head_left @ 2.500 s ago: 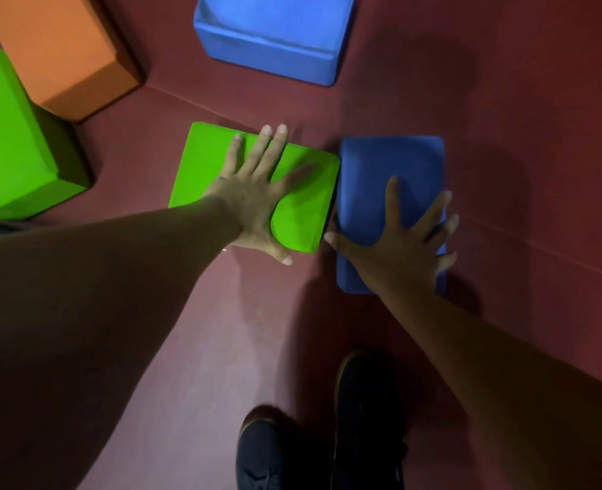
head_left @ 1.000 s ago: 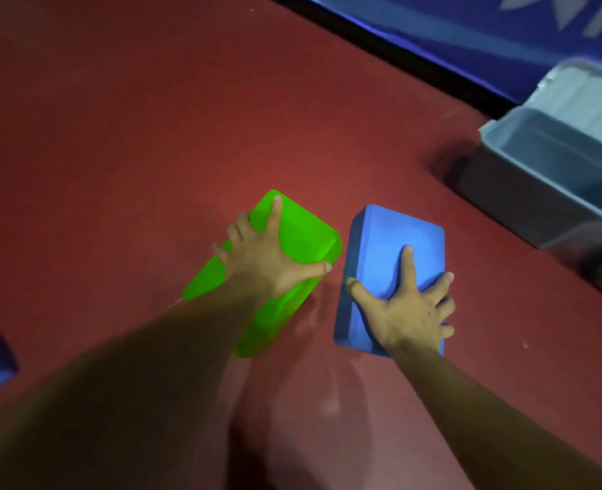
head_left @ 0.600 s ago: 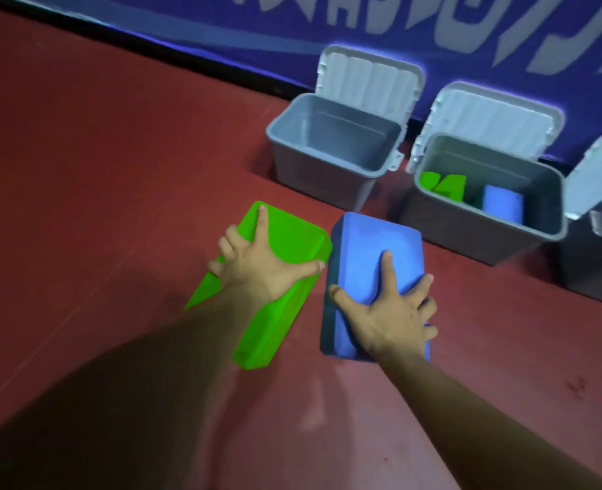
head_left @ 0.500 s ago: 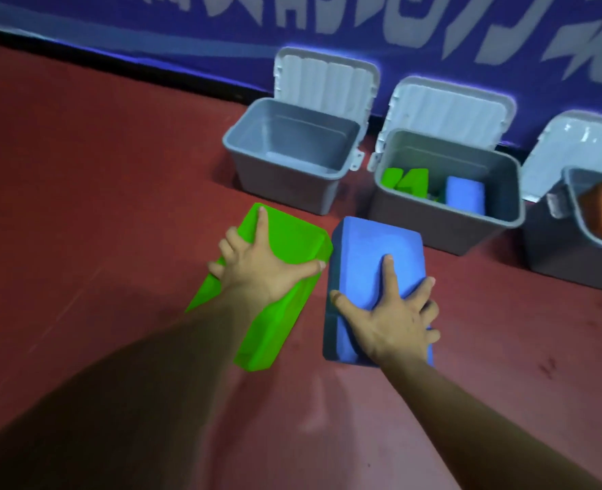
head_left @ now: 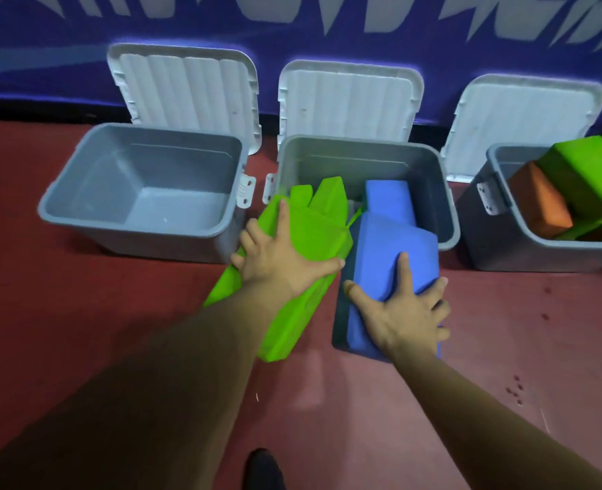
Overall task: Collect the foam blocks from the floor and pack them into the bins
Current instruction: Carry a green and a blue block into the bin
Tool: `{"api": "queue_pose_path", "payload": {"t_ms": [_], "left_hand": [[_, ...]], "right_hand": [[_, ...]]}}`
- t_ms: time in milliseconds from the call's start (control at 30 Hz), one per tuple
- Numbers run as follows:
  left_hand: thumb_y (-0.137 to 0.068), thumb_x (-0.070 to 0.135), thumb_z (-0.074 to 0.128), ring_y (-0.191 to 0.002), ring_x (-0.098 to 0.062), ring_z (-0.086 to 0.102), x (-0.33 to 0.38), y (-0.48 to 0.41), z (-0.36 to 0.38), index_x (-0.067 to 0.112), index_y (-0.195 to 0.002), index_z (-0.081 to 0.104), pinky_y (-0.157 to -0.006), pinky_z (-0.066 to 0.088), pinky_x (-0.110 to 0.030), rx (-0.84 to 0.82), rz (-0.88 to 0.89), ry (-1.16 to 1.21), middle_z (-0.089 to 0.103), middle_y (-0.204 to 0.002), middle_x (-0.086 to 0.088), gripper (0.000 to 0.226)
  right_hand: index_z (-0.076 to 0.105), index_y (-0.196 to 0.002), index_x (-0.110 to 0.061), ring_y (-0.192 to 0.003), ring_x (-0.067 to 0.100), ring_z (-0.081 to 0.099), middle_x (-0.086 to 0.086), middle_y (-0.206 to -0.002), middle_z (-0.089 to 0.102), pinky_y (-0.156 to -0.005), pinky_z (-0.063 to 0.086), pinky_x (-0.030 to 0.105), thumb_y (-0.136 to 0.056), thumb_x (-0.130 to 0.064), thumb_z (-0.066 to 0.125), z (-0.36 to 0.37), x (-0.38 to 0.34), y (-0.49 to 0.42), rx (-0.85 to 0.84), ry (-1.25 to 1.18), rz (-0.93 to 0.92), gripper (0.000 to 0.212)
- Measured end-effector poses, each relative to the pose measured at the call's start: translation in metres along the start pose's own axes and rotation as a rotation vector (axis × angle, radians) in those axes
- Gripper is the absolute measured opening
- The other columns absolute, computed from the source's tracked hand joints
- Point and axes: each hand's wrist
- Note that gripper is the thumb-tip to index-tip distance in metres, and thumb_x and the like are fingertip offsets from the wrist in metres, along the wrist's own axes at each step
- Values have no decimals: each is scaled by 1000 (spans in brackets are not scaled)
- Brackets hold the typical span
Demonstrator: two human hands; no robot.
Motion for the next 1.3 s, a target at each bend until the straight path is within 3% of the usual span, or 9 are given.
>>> {"api": "queue_pose_path", "payload": {"t_ms": [267, 467, 567, 667, 833, 1000, 1200, 1300], "left_hand": [[-43, 98, 60, -140, -33, 27, 73, -127, 18, 48, -155, -5, -105, 31, -55, -84, -33, 64, 27, -149, -15, 139], [-40, 101, 56, -142, -36, 24, 130, -234, 30, 48, -155, -7, -105, 30, -56, -35, -80, 74, 22, -153, -18, 141], [-43, 104, 53, -150, -35, 13, 149, -281, 44, 45, -157, -6, -111, 25, -59, -27, -132, 67, 6, -164, -17, 141], [-61, 102, 38, -154, -33, 7, 158, -308, 62, 44, -158, 1, -118, 20, -60, -71, -131, 75, -5, -169, -7, 119], [-95, 76, 24, -153, -29, 15, 139, -323, 82, 33, -161, 18, -123, 18, -49, -51, 14, 87, 8, -169, -3, 79], [-95, 72, 26, -148, -28, 27, 97, -323, 87, 27, -158, 27, -119, 28, -48, -16, 42, 64, 23, -165, -2, 77], [-96, 70, 34, -148, -25, 27, 56, -299, 66, 30, -158, 28, -119, 24, -43, 73, -25, 116, 22, -166, 1, 74], [-91, 74, 32, -145, -23, 35, 19, -266, 48, 29, -155, 36, -117, 31, -43, 190, -59, 164, 31, -162, 0, 78]], "right_hand": [[7, -154, -55, -146, 41, 14, 13, -167, -7, -111, 21, 61, -64, -91, 56, -15, -38, -128, 6, 22, 53, 109], [6, -154, -57, -150, 40, 8, 11, -168, -8, -115, 15, 61, -66, -88, 60, -19, -73, -237, -4, -29, 20, 108], [5, -154, -57, -150, 41, 9, 11, -169, -9, -115, 16, 62, -66, -89, 60, -14, -93, -287, -37, -37, -24, 109], [3, -154, -57, -151, 39, 6, 10, -168, -12, -116, 16, 62, -66, -89, 59, -7, -108, -318, -82, -8, -88, 109], [1, -153, -58, -152, 38, 2, 10, -168, -13, -118, 12, 61, -65, -93, 56, 20, -136, -342, -182, 19, -149, 110], [3, -155, -56, -155, 33, -11, 12, -169, -12, -121, 2, 63, -64, -96, 52, 51, -156, -345, -260, 72, -239, 111], [8, -158, -50, -155, 32, -9, 14, -169, -4, -120, 2, 59, -75, -90, 49, 63, -179, -318, -258, 215, -491, 102], [10, -158, -51, -155, 32, -5, 15, -169, -1, -120, 6, 59, -78, -87, 49, 70, -196, -282, -264, 239, -582, 96]]}}
Point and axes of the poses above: each hand's wrist, its own y-axis away from the middle knuckle, its own z-axis out of the palm, x = y × z
